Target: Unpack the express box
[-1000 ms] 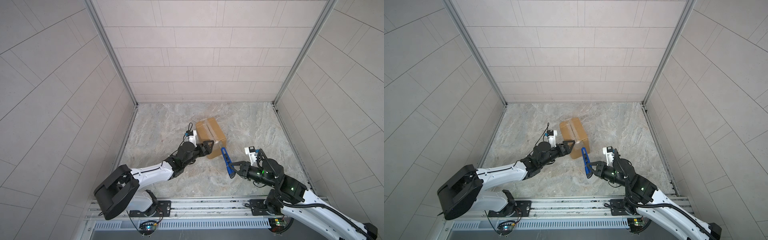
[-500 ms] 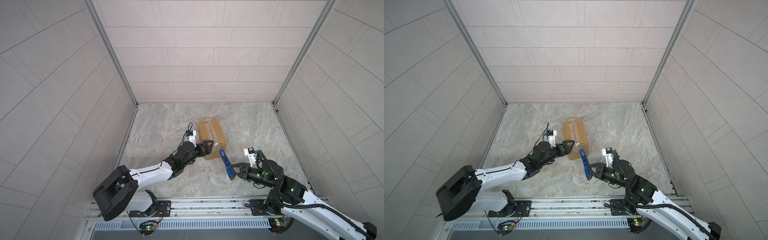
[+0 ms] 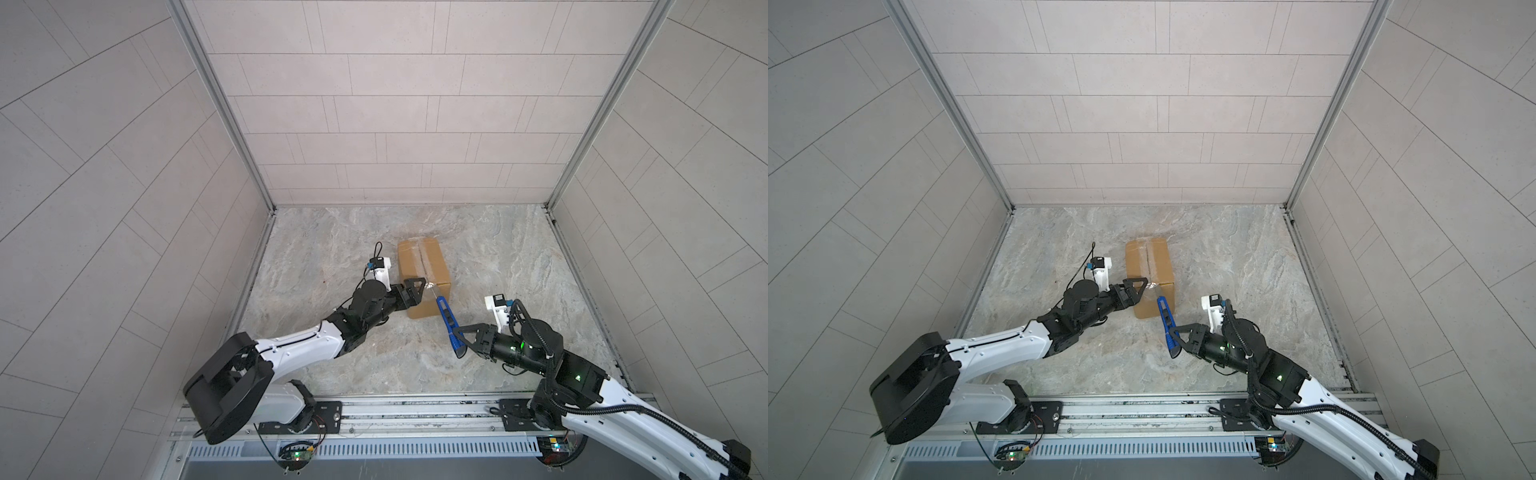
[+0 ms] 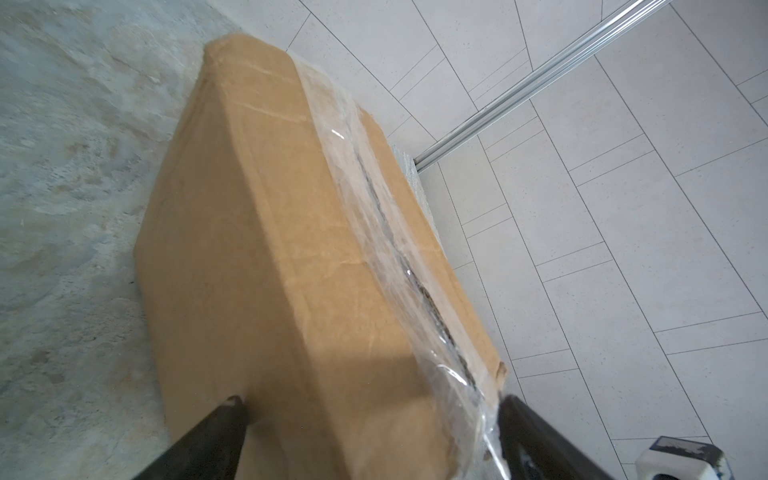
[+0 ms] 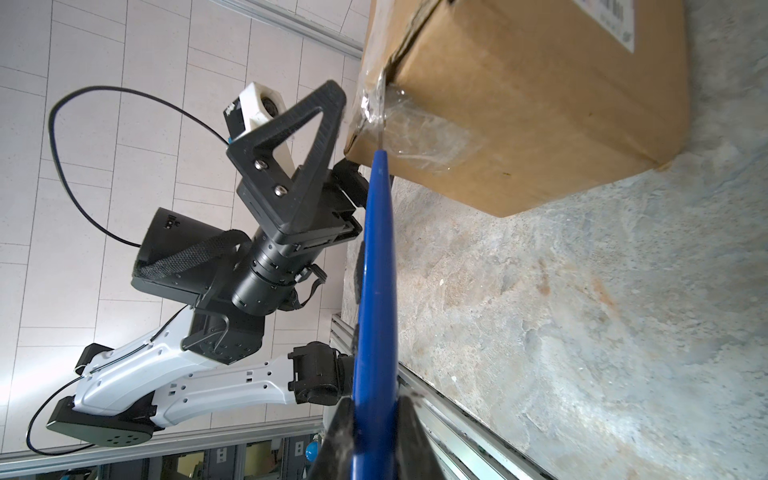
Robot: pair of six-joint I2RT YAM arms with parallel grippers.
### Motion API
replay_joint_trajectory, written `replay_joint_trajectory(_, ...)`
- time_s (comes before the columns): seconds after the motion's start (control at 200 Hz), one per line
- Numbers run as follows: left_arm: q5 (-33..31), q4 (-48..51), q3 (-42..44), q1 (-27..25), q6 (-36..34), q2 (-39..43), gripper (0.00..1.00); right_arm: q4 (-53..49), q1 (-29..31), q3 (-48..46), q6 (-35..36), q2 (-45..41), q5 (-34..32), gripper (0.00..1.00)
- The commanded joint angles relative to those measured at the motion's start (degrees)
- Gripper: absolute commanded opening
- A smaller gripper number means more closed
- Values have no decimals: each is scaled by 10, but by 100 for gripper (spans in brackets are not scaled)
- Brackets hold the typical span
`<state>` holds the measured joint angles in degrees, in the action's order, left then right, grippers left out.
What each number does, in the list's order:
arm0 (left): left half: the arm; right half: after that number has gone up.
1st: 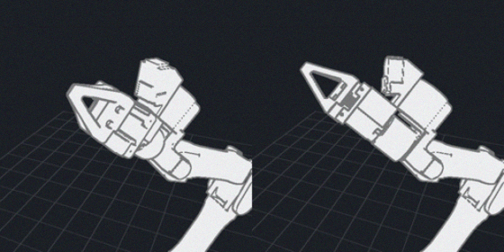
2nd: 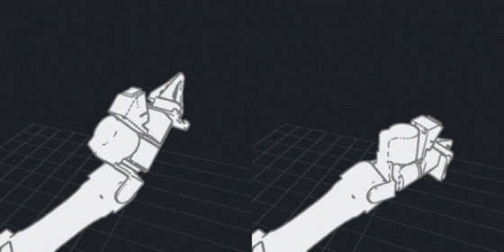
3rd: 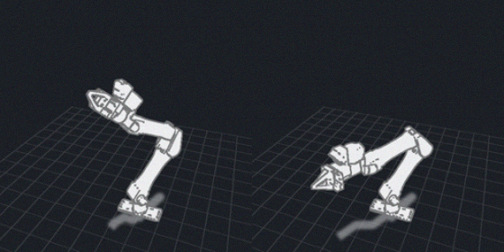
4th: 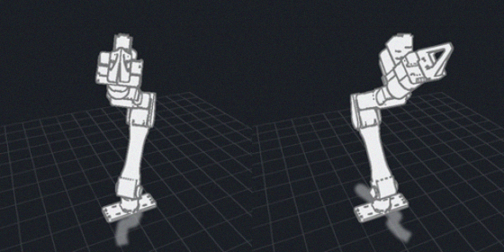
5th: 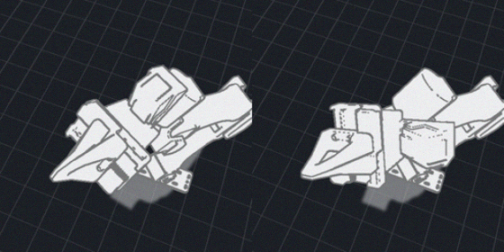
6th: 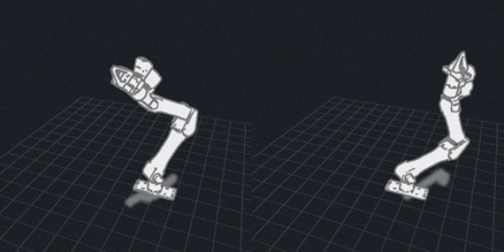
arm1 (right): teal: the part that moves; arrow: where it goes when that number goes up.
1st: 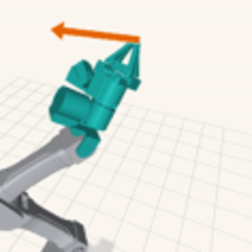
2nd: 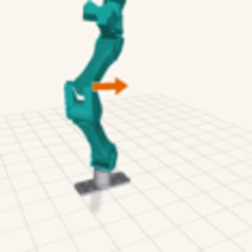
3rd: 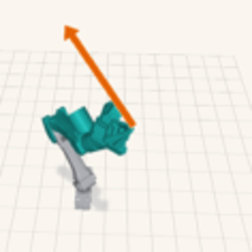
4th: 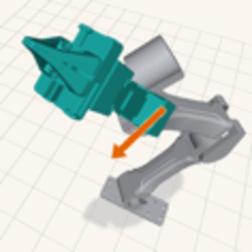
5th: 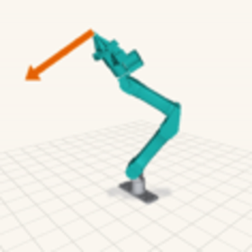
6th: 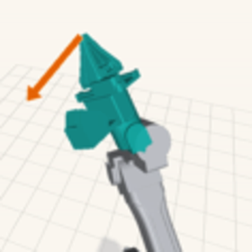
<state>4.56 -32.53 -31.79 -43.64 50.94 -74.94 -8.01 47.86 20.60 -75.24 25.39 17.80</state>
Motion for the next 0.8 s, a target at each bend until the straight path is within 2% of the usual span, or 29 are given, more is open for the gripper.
replay_joint_trajectory(0.0, 27, 2, -23, 25, -22, 22, 98, 8, 5, -4, 4, -4, 3, 0)
replay_joint_trajectory(0.28, 58, 24, -73, 50, -61, -19, 98, 0, 4, -3, 13, 8, -17, 0)
replay_joint_trajectory(0.506, 92, -16, -86, 55, -42, -73, 96, 39, 4, -2, 3, 9, -27, 0)
replay_joint_trajectory(0.791, 94, -52, -64, 53, -16, -71, 95, 119, 4, -2, -33, 25, -29, 0)
